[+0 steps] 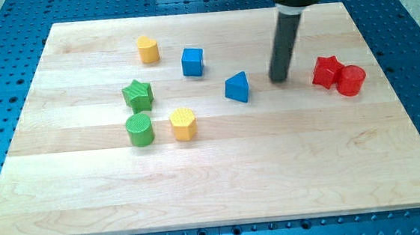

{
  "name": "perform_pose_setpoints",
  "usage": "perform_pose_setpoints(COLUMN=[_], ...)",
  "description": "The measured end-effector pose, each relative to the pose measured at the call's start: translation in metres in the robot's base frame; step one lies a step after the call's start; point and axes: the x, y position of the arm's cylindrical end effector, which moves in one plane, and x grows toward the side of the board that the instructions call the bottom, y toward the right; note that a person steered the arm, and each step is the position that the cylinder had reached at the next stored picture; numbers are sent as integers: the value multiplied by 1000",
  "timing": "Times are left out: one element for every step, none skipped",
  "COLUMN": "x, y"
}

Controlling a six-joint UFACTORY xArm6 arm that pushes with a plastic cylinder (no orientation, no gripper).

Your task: Move the green star to the top of the green circle

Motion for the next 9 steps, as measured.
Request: perform_pose_setpoints(x=[8,15,-3,-3,6,93,89,52,64], y=[-50,-73,-117,-214,-249,-222,-234,-252,-222])
